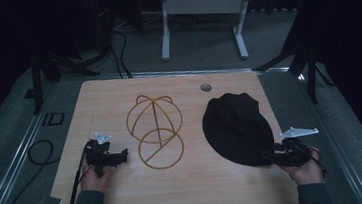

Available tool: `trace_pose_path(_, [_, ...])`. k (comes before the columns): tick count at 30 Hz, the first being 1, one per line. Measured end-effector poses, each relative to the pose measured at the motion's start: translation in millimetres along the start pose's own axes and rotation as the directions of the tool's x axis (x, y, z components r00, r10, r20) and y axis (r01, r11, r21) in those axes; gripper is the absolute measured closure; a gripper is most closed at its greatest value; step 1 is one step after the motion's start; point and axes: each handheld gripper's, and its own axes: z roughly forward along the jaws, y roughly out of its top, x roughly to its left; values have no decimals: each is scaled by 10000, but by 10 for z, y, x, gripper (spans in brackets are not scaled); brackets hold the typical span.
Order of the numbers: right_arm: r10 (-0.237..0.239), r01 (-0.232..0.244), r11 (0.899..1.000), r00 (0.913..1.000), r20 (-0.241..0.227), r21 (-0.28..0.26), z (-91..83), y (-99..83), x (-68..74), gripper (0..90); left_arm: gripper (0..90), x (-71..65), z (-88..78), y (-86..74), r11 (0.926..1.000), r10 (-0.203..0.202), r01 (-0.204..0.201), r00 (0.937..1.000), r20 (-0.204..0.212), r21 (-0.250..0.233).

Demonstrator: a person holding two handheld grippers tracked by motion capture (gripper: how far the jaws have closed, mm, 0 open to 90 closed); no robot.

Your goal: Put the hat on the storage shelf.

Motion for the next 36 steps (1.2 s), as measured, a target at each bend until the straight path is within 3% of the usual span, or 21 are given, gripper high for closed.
trace_pose_path(5, [-292,296,9990,9995,-134,345,-9,140,-8,421,13,0,0,0,10000,4,-4,10000,0,4])
trace_pose_path(15, [-441,456,9966,9988,-219,691,-47,317,-42,376,13,0,-1,0,10000,2,-2,10000,3,9])
trace_pose_path(19, [-762,773,9925,9970,-146,952,-42,418,-54,367,13,0,-1,0,10000,0,0,10000,4,8])
trace_pose_path(30, [-958,1003,9859,9946,-397,1340,-1,617,-51,332,13,1,-2,1,10000,7,-7,10000,14,23])
trace_pose_path(36, [-1177,1224,9764,9924,-369,1779,82,762,-25,323,12,1,-2,1,10000,5,-5,10000,14,22])
